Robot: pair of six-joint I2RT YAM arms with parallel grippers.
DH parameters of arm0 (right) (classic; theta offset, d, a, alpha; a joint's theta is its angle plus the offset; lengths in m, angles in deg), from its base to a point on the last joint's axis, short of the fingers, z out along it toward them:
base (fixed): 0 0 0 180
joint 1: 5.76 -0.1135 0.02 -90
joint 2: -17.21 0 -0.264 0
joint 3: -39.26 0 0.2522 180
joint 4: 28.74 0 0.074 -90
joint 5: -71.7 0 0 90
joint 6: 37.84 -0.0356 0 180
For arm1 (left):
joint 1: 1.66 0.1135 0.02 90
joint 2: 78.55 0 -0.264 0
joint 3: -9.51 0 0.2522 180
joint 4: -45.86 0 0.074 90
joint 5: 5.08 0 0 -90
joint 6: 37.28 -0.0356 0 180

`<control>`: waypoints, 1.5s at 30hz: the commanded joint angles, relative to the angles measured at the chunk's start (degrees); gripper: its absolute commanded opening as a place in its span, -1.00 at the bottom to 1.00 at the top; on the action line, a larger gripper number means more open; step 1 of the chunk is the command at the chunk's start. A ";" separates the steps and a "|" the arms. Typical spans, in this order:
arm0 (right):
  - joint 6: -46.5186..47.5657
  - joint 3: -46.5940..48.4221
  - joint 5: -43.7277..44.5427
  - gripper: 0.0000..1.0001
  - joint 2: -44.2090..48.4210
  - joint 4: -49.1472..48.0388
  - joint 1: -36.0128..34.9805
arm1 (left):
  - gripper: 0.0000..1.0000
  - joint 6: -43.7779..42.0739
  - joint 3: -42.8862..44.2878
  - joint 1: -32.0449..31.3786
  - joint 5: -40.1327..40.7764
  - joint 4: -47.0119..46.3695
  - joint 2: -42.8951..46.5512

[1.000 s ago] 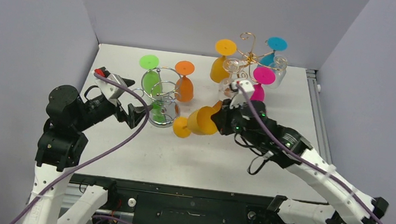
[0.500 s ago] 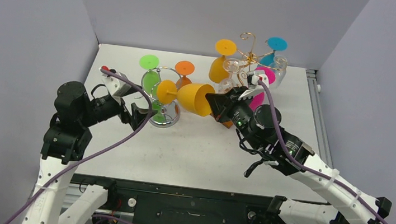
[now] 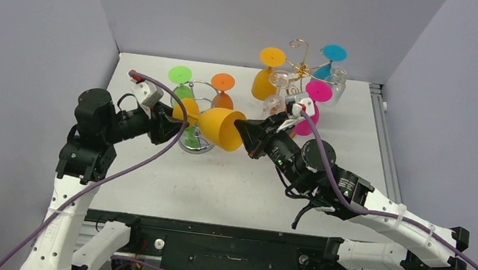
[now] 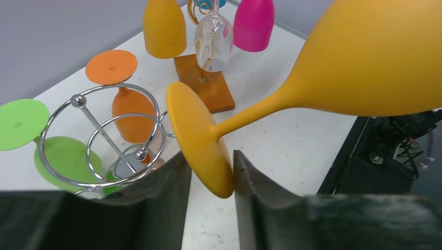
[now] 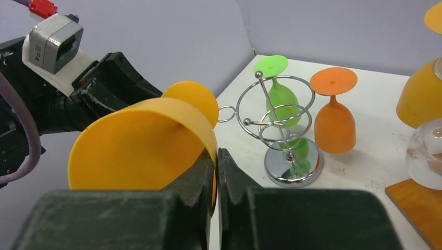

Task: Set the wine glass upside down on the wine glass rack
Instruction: Turn the wine glass upside down at the wine rack.

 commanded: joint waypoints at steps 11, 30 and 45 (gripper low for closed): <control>5.73 3.80 -0.08 0.36 4.02 15.33 -3.52 | -1.00 -18.02 5.72 0.24 2.11 -2.60 4.49; -11.34 13.60 -31.36 0.43 -3.56 14.24 9.38 | -1.00 -81.50 -13.69 0.21 -6.61 -9.01 23.69; -26.35 13.83 -41.69 0.10 -17.47 -4.52 6.56 | -1.00 -101.21 -17.29 0.19 -9.47 -2.85 25.46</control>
